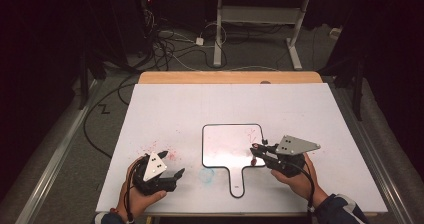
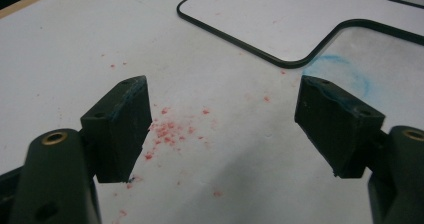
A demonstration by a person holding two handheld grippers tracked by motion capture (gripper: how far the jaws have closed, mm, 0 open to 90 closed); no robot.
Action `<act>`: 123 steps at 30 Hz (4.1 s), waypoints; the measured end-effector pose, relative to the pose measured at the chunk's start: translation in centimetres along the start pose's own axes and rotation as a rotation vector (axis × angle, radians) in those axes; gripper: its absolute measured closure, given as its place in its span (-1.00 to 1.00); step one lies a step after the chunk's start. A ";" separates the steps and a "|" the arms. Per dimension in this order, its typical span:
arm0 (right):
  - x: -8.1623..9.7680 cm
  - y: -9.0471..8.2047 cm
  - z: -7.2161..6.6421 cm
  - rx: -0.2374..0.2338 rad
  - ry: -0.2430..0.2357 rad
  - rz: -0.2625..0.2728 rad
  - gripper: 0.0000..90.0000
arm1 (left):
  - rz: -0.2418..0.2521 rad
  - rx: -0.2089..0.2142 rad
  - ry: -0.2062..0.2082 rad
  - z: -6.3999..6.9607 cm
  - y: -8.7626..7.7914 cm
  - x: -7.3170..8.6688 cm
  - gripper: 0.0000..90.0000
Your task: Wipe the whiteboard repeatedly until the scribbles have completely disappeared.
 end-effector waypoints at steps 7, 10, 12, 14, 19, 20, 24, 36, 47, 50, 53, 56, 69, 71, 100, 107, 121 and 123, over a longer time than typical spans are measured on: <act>0.7 -0.6 3.0 0.145 0.001 -0.014 0.81 | 0.002 0.014 0.001 0.0 0.2 -0.1 -0.51; 0.5 -0.1 3.1 0.139 0.019 -0.003 0.81 | 0.002 0.018 0.001 0.1 0.3 -0.2 -0.51; 0.2 0.4 2.6 0.099 0.036 0.016 0.81 | -0.001 0.010 0.009 0.1 0.3 -0.2 -0.52; -0.1 0.8 1.9 0.073 0.031 0.021 0.81 | 0.008 0.016 0.006 0.2 0.3 -0.4 -0.52; -0.9 1.9 -0.2 -0.019 0.043 0.030 0.81 | 0.000 0.019 0.010 0.2 0.3 -0.3 -0.52; -1.0 2.0 -0.5 -0.037 0.047 0.033 0.81 | 0.001 0.017 0.009 0.2 0.3 -0.3 -0.52; -0.9 1.9 -0.1 -0.005 0.026 0.012 0.81 | 0.003 0.016 -0.005 0.1 0.2 -0.2 -0.52; 0.0 1.2 3.5 0.084 0.043 0.037 0.81 | -0.005 0.020 0.000 0.2 0.5 -0.2 -0.52; -0.6 2.2 2.3 0.075 -0.014 0.015 0.81 | -0.005 0.025 0.001 0.2 0.4 -0.1 -0.52; -0.3 2.1 4.6 0.117 0.043 0.032 0.81 | -0.004 0.026 0.001 0.3 0.4 -0.2 -0.50; -0.2 2.0 5.2 0.120 0.070 0.041 0.81 | -0.005 0.029 0.002 0.3 0.4 -0.1 -0.51; -0.5 2.3 3.8 0.066 0.055 0.048 0.81 | -0.005 0.030 0.003 0.3 0.4 -0.2 -0.52; -1.5 4.1 2.3 -0.002 -0.010 0.050 0.81 | -0.015 0.041 0.014 0.5 0.6 0.0 -0.52; -1.4 4.3 3.9 0.031 0.011 0.060 0.81 | -0.017 0.041 0.013 0.5 0.6 0.0 -0.52; -1.8 5.7 5.2 0.002 0.076 0.112 0.81 | -0.023 0.053 0.019 0.6 0.8 0.0 -0.52; -1.5 5.3 4.8 0.008 0.062 0.110 0.81 | -0.022 0.052 0.018 0.6 0.7 0.1 -0.52; -1.3 5.4 5.2 0.028 0.079 0.123 0.81 | -0.022 0.056 0.021 0.7 0.7 0.0 -0.52; -1.3 5.4 5.6 0.055 0.056 0.115 0.81 | -0.023 0.057 0.021 0.8 0.8 0.0 -0.52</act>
Point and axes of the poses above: each handheld gripper's, and its own axes: y roughly forward along the jaws, x roughly out of its underside, z roughly to its right, the point moved 9 cm from there along y, roughly forward along the jaws, and after that the axes turned 5 degrees about -z, right-handed, at the moved point
